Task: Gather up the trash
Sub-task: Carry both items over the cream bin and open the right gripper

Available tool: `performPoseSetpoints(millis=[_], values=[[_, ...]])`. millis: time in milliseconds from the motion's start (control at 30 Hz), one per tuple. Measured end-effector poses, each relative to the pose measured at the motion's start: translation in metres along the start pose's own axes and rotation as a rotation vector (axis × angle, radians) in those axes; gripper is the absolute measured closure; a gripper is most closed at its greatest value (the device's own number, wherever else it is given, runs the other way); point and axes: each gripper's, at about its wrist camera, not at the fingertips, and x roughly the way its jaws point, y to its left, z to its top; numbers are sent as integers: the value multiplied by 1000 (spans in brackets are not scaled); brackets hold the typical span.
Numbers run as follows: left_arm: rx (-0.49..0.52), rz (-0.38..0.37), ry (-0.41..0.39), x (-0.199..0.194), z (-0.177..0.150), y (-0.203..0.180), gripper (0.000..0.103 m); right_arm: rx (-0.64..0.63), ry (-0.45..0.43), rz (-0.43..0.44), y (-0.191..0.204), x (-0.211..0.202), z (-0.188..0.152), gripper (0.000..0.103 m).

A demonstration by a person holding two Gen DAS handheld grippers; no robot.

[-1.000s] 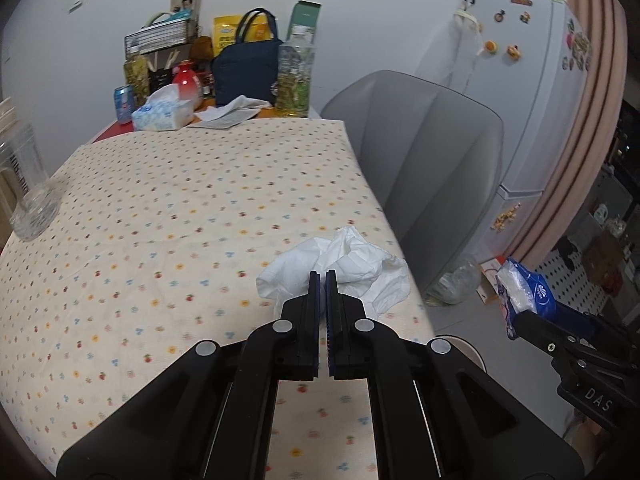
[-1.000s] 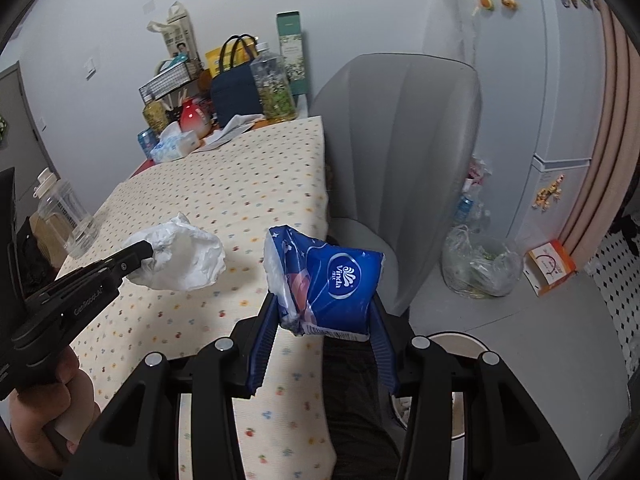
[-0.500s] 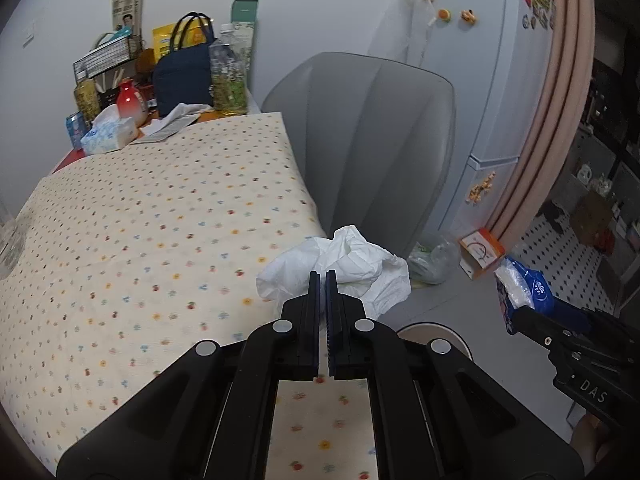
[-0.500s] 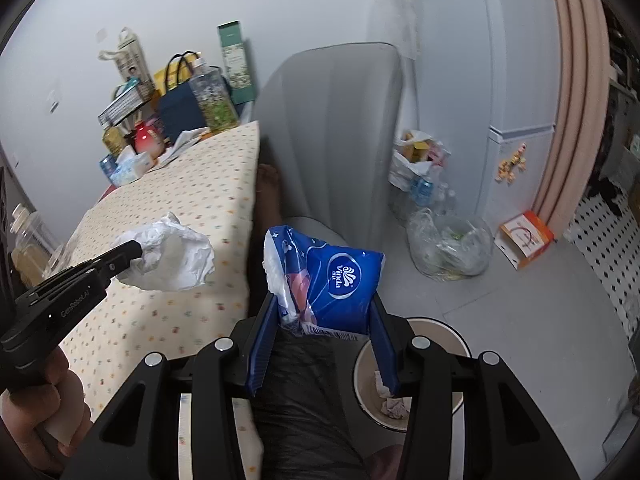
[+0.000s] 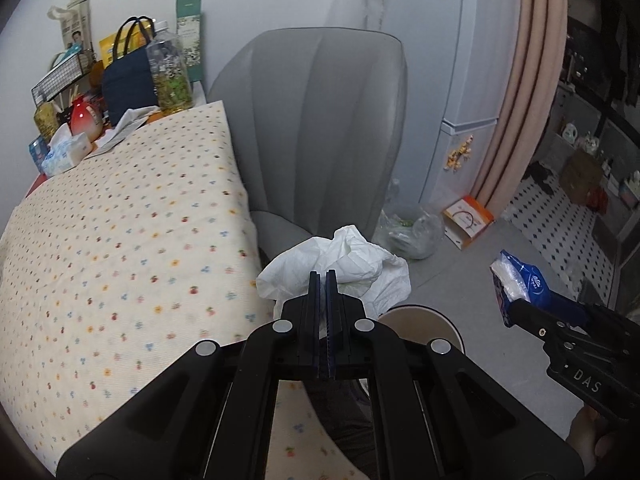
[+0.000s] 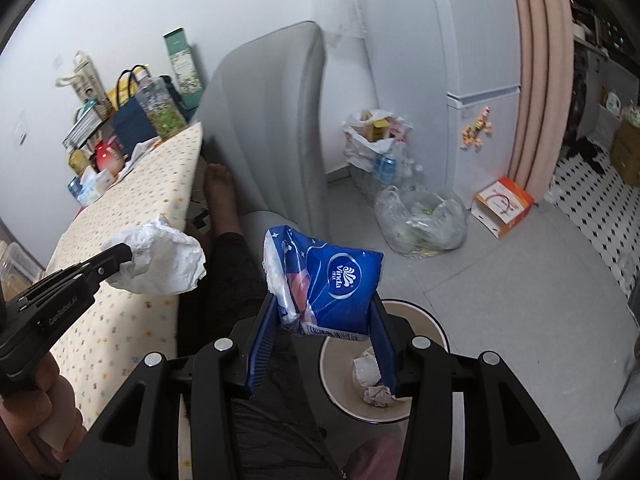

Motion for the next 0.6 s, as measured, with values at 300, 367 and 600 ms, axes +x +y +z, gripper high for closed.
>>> performPoseSetpoints(millis=[300, 367, 600], values=[[42, -4, 32, 18, -1, -23, 99, 71, 17, -31, -34, 22, -2, 56], [48, -3, 37, 20, -1, -26, 99, 82, 16, -42, -38, 26, -3, 43], [60, -1, 53, 28, -3, -32, 99, 112, 30, -61, -53, 32, -7, 35]])
